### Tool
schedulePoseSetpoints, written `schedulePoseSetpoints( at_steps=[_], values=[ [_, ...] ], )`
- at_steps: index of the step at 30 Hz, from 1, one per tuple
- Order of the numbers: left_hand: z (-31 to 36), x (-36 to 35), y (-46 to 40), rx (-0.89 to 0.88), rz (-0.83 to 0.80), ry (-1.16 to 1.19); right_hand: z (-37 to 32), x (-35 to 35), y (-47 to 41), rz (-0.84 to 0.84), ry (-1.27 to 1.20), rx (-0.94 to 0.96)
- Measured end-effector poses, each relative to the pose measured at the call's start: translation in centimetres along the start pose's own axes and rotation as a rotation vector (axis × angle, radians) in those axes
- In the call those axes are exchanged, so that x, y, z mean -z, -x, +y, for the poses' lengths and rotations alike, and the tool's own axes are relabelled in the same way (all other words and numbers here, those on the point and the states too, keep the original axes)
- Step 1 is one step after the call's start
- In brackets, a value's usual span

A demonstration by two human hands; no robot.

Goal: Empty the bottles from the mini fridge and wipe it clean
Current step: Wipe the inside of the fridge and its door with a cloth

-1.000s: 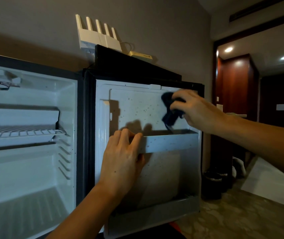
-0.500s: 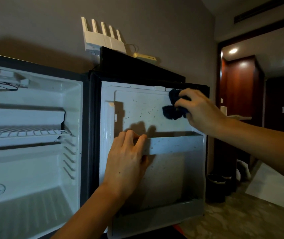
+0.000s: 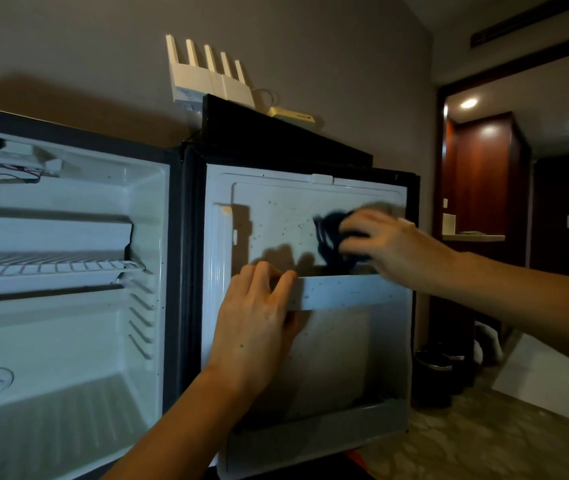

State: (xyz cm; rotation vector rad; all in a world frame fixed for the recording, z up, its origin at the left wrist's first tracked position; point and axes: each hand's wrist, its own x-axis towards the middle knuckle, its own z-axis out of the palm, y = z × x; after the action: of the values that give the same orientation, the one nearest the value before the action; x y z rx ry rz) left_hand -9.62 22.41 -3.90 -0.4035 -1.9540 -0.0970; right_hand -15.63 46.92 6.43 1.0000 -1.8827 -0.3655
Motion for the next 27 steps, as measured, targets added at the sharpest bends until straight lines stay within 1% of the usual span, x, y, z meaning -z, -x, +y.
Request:
schedulePoseSetpoints(
  at_steps=[1, 3, 5, 6, 7, 9, 10, 11, 12, 13, 15, 16, 17, 18, 19, 22, 23, 24, 25, 26, 27],
  values=[
    [0.0, 0.0, 0.0, 0.003, -0.006, -0.004, -0.2, -0.1, 0.7, -0.086, 0.036, 0.098],
    [0.0, 0.0, -0.1, 0.007, -0.019, -0.011, 0.1, 0.4, 0.9, -0.178, 0.084, 0.192],
    [0.1, 0.1, -0.2, 0.000, -0.022, -0.024, 0.8, 1.2, 0.1, -0.201, 0.138, 0.221],
    [0.1, 0.3, -0.2, -0.009, -0.022, -0.040, 1.1, 1.4, -0.4, -0.170, 0.156, 0.204],
    [0.0, 0.3, -0.1, -0.020, -0.025, -0.059, 1.4, 1.6, -1.0, -0.108, 0.147, 0.138],
    [-0.2, 0.5, 0.0, -0.044, -0.045, -0.096, 1.6, 1.7, -2.0, 0.054, 0.059, -0.116],
    [-0.4, 0.6, 0.1, -0.066, -0.062, -0.118, 1.4, 1.4, -2.2, 0.121, 0.015, -0.205],
    [-0.6, 0.8, 0.2, -0.103, -0.079, -0.148, 0.8, 1.1, -2.2, 0.146, 0.003, -0.220],
    [-1.0, 0.9, 0.4, -0.150, -0.093, -0.192, 0.3, 0.6, -1.7, 0.127, 0.018, -0.163],
    [-1.4, 1.1, 0.5, -0.195, -0.106, -0.245, -0.3, 0.2, -1.1, 0.077, 0.050, -0.055],
    [-2.5, 1.7, 0.7, -0.241, -0.130, -0.344, -0.6, -0.1, 0.3, -0.084, 0.098, 0.173],
    [-3.0, 2.1, 0.7, -0.244, -0.137, -0.376, -0.2, 0.0, 0.6, -0.142, 0.098, 0.217],
    [-3.3, 2.4, 0.8, -0.240, -0.139, -0.397, 0.4, 0.3, 0.4, -0.171, 0.097, 0.210],
    [-3.5, 2.6, 0.8, -0.232, -0.137, -0.413, 0.9, 0.4, 0.0, -0.162, 0.096, 0.163],
    [-3.5, 2.7, 0.8, -0.224, -0.131, -0.422, 1.3, 0.6, -0.7, -0.112, 0.088, 0.089],
    [-3.0, 2.6, 0.9, -0.199, -0.076, -0.415, 1.6, 0.6, -2.9, 0.140, -0.018, -0.222],
    [-2.9, 2.5, 0.8, -0.186, -0.053, -0.407, 1.3, 0.4, -3.3, 0.190, -0.037, -0.271],
    [-2.8, 2.3, 0.8, -0.174, -0.039, -0.398, 1.0, 0.1, -3.2, 0.204, -0.028, -0.247],
    [-2.7, 2.2, 0.7, -0.165, -0.032, -0.395, 0.7, -0.1, -2.7, 0.181, 0.000, -0.161],
    [-2.7, 2.1, 0.6, -0.157, -0.028, -0.398, 0.6, -0.4, -1.9, 0.119, 0.037, -0.042],
    [-2.7, 2.0, 0.5, -0.150, -0.031, -0.404, 0.4, -0.3, -0.9, 0.020, 0.080, 0.084]
  ],
)
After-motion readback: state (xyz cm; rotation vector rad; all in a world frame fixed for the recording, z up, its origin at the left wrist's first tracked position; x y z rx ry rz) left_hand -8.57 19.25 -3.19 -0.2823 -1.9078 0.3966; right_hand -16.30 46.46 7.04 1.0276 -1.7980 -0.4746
